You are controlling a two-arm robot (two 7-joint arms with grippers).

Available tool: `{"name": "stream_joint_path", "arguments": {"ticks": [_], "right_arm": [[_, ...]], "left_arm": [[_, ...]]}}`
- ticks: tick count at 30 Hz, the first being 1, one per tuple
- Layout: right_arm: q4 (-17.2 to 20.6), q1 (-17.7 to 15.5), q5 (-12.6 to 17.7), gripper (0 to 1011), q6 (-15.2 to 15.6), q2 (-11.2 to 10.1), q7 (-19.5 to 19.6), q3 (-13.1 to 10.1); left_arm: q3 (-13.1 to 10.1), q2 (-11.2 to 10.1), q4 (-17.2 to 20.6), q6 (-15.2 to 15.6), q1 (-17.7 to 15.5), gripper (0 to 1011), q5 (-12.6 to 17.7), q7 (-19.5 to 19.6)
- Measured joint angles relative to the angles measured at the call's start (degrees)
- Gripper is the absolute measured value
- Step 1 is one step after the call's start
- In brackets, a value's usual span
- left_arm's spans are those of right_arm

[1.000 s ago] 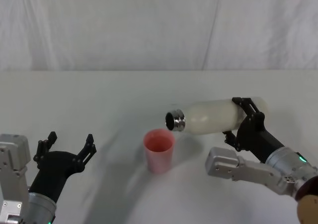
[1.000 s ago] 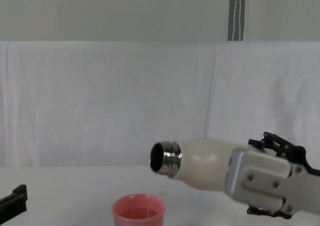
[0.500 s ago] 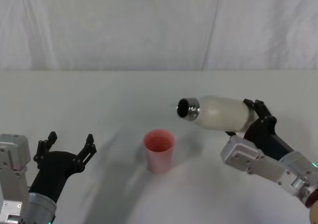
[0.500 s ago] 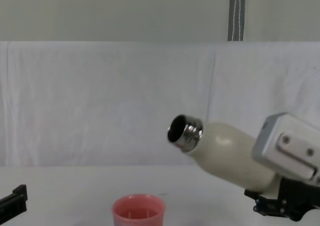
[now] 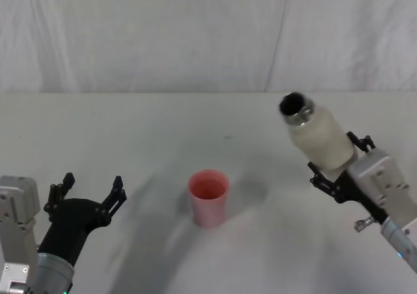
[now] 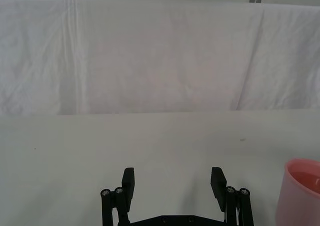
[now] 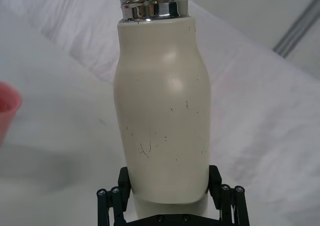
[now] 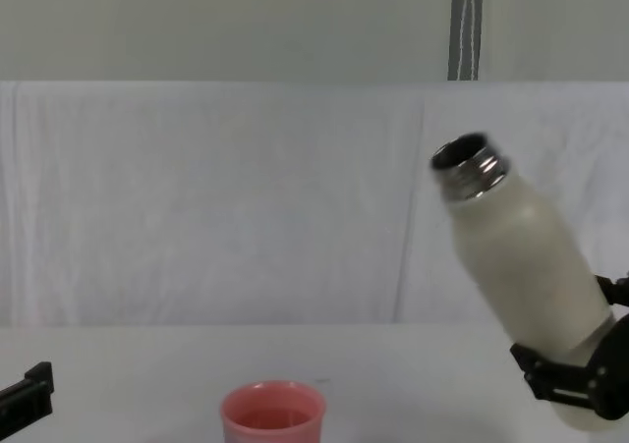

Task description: Grasp the thermos with one hand and pour water into the cup lid.

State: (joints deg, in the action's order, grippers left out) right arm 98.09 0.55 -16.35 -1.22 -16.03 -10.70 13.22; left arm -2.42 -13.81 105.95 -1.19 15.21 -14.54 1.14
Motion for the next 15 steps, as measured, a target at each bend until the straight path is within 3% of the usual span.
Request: {"name": "stream_joint_path", "arguments": {"ticks": [6,15], "right_arm": [[0.2,-1.3,8.5,960,-0.6,1.7,-1.8,-3.1],[0.5,-2.3,14.4,960,-0.6,2.4,-2.6,-4.7]], "left_arm": [[0.0,0.0,0.0,0.0,0.0,1001,0.0,0.0],[0.0,0.0,0.0,0.0,0.0,1001,0.0,0.0]]}}
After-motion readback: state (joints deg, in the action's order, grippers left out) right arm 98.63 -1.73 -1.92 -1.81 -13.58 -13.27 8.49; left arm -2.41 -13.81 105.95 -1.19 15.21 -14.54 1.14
